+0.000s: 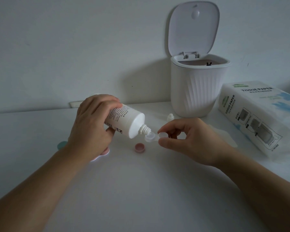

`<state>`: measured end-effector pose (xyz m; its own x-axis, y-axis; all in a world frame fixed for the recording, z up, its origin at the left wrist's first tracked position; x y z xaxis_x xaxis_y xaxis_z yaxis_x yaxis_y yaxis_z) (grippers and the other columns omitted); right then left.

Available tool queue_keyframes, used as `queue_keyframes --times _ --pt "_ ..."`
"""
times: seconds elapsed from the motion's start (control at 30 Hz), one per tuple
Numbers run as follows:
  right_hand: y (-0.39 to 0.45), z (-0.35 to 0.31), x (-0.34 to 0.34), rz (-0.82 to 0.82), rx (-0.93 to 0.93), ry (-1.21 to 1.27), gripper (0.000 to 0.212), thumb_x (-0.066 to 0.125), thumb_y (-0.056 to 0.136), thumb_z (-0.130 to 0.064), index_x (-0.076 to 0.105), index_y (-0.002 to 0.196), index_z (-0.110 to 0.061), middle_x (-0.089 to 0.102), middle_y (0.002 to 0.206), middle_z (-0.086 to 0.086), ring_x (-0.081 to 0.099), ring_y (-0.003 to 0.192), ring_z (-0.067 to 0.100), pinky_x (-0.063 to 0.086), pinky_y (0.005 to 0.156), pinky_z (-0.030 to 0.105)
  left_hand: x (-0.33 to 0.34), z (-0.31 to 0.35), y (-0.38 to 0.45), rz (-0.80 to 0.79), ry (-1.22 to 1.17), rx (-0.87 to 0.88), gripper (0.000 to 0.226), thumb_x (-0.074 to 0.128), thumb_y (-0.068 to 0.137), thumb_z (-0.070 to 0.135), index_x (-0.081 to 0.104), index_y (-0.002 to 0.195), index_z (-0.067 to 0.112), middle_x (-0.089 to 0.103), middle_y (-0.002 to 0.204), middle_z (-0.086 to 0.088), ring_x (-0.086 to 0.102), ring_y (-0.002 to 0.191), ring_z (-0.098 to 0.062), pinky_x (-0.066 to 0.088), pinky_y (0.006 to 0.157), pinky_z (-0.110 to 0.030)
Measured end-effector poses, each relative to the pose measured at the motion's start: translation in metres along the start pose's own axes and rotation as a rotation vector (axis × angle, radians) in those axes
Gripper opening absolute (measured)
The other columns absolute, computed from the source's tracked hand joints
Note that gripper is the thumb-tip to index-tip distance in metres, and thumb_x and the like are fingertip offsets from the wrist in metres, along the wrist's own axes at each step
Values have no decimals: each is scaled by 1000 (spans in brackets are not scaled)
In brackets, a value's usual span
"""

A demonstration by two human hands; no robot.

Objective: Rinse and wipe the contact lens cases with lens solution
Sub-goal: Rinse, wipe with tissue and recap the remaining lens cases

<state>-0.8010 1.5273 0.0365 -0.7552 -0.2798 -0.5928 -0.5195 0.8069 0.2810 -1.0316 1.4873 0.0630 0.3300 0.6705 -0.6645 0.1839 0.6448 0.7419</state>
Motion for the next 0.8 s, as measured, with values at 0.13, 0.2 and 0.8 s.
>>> queue_keyframes --times 0.13,0.2,0.8 --pt "-1 0 0 -4 2 1 13 77 78 -41 76 88 -33 73 83 -11 64 74 5 52 73 22 0 1 0 -1 2 0 67 75 53 -15 64 115 7 63 125 -5 54 118 -32 35 105 -33" --pt "0 0 0 -2 0 12 11 78 79 -38 76 88 -32 73 83 -10 64 74 7 51 72 22 0 1 0 -1 0 -2 67 75 53 -14 64 115 7 63 126 -6 53 118 -32 36 105 -35" --pt "0 2 0 4 13 6 15 78 78 -42 77 91 -32 73 84 -10 65 76 7 52 75 25 1 -1 -1 12 -15 4 69 75 53 -15 62 117 10 62 127 -3 53 120 -33 40 105 -42"
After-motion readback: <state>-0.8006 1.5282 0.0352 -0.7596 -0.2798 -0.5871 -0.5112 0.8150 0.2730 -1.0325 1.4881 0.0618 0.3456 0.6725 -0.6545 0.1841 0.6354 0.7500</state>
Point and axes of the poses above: each hand's wrist, its own y-axis towards the middle knuckle, its own x-axis out of the palm, z = x × y, the point moved 7 cm from there along y, towards the middle knuckle
